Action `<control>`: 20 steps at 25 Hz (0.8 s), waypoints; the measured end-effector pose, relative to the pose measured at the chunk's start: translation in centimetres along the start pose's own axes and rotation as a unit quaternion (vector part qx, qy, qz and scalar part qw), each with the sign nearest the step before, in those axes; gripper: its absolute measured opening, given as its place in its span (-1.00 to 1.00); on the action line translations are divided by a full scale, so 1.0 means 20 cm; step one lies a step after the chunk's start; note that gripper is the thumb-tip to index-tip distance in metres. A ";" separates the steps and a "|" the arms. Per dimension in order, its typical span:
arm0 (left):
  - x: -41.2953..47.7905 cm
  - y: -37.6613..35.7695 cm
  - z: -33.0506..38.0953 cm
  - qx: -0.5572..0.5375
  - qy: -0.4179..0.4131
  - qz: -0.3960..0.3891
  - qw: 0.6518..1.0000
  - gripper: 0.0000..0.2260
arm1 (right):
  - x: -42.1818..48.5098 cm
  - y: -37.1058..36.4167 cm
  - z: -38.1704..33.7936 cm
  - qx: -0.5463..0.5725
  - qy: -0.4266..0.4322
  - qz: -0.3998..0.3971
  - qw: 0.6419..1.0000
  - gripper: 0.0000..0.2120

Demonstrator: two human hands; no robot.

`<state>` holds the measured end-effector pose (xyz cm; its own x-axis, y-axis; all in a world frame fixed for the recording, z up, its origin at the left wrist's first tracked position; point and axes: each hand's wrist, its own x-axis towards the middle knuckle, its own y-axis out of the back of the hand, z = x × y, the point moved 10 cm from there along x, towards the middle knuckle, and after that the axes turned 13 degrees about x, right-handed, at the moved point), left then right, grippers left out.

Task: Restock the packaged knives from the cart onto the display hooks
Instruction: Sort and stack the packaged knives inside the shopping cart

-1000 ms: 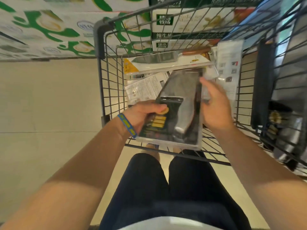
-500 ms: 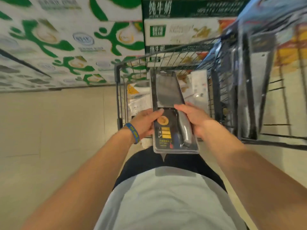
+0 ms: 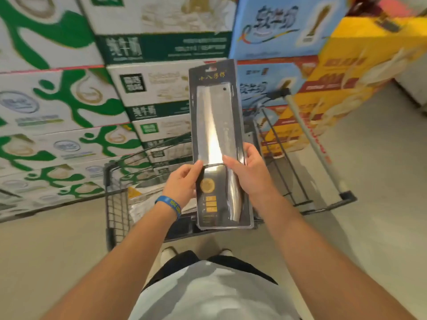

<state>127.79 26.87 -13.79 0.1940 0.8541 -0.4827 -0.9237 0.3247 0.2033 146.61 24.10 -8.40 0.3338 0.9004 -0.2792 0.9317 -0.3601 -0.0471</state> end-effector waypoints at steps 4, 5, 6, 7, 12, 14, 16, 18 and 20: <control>0.03 -0.33 -0.02 0.227 0.009 -0.007 0.974 -0.58 | -0.02 0.53 -0.13 -0.077 0.096 0.115 0.986 -0.72; 0.04 -0.42 -0.07 0.286 0.028 -0.034 0.957 -0.52 | -0.01 0.65 -0.15 -0.093 0.115 0.140 0.979 -0.79; 0.03 -0.50 -0.12 0.322 0.041 -0.066 0.944 -0.51 | 0.01 0.73 -0.16 -0.110 0.124 0.155 0.974 -0.80; 0.03 -0.57 -0.16 0.348 0.048 -0.094 0.932 -0.51 | 0.06 0.79 -0.14 -0.123 0.122 0.159 0.972 -0.80; -0.01 -0.63 -0.26 0.371 0.064 -0.088 0.922 -0.56 | 0.34 0.77 0.21 -0.240 0.009 0.083 0.967 -0.73; -0.03 -0.61 -0.29 0.324 0.073 -0.102 0.938 -0.57 | 0.42 0.73 0.44 -0.327 -0.098 0.018 0.940 -0.60; -0.06 -0.56 -0.32 0.255 0.087 -0.104 0.957 -0.61 | 0.47 0.69 0.58 -0.403 -0.164 -0.050 0.899 -0.48; -0.10 -0.51 -0.33 0.224 0.084 -0.094 0.966 -0.69 | 0.51 0.69 0.62 -0.445 -0.171 -0.063 0.877 -0.45; -0.12 -0.44 -0.35 0.206 0.082 -0.085 0.971 -0.73 | 0.51 0.72 0.57 -0.449 -0.135 -0.017 0.883 -0.49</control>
<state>133.23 19.07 -20.33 0.2459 0.7082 -0.6618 -0.6663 0.6194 0.4152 161.72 25.36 -22.89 0.3711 0.7720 -0.5160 0.7180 0.1139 0.6867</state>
